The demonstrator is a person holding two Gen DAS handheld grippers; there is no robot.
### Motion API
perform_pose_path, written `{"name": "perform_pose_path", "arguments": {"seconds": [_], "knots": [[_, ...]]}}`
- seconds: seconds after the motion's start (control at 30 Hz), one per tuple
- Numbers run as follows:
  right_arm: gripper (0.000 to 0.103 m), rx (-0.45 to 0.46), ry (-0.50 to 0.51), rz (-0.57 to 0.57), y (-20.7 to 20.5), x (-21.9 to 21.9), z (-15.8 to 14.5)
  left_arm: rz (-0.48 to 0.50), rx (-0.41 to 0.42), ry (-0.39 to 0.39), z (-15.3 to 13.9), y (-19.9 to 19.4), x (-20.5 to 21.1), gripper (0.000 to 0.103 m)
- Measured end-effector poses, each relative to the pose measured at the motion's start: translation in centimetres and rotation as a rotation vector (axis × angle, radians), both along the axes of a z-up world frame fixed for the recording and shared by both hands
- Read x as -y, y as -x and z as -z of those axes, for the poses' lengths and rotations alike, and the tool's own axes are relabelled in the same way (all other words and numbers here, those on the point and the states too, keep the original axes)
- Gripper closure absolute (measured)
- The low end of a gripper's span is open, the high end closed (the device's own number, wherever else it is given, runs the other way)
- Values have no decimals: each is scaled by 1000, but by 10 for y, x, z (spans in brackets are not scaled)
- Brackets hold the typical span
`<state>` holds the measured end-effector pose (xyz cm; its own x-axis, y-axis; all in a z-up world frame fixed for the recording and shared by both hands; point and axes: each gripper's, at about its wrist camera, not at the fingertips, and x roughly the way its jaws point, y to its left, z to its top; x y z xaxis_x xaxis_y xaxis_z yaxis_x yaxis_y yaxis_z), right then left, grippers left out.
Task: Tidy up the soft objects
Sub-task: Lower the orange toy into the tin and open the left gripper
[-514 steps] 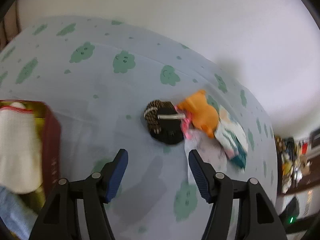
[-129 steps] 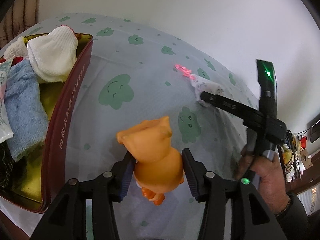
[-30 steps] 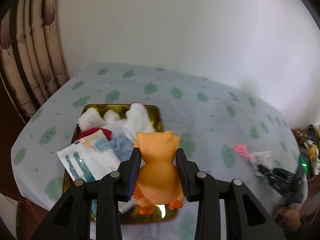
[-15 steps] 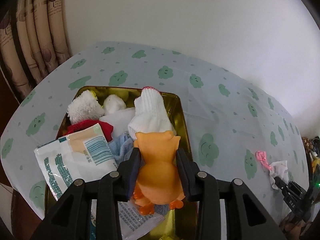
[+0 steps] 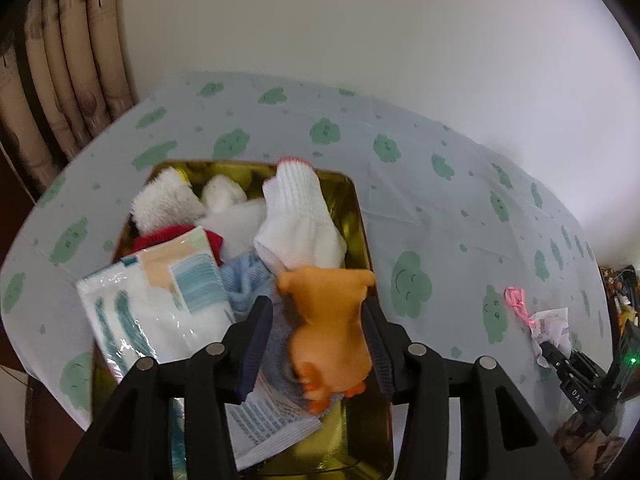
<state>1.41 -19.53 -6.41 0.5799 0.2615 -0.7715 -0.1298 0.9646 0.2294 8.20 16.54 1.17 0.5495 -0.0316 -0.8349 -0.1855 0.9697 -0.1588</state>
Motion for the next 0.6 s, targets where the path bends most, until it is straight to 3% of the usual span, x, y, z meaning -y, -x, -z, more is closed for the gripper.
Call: {"name": "perform_pose_path", "arguments": {"seconds": [0.23,0.4,0.47,0.6], "knots": [[82,-7,-15,-9,0,-1,1,-56,82,11,-28,29,-6,53],[84,-24,-22,-26,1,-2,-2,-123,174,-5,-48,71,-5,52],[85,-21,-25,-34,2,-4,-6,-147,201,-9,-52,88,-5,46],[85,5,-52,-57,8,-17,-28,-167,219,-31,-51,116,-7,46]]}}
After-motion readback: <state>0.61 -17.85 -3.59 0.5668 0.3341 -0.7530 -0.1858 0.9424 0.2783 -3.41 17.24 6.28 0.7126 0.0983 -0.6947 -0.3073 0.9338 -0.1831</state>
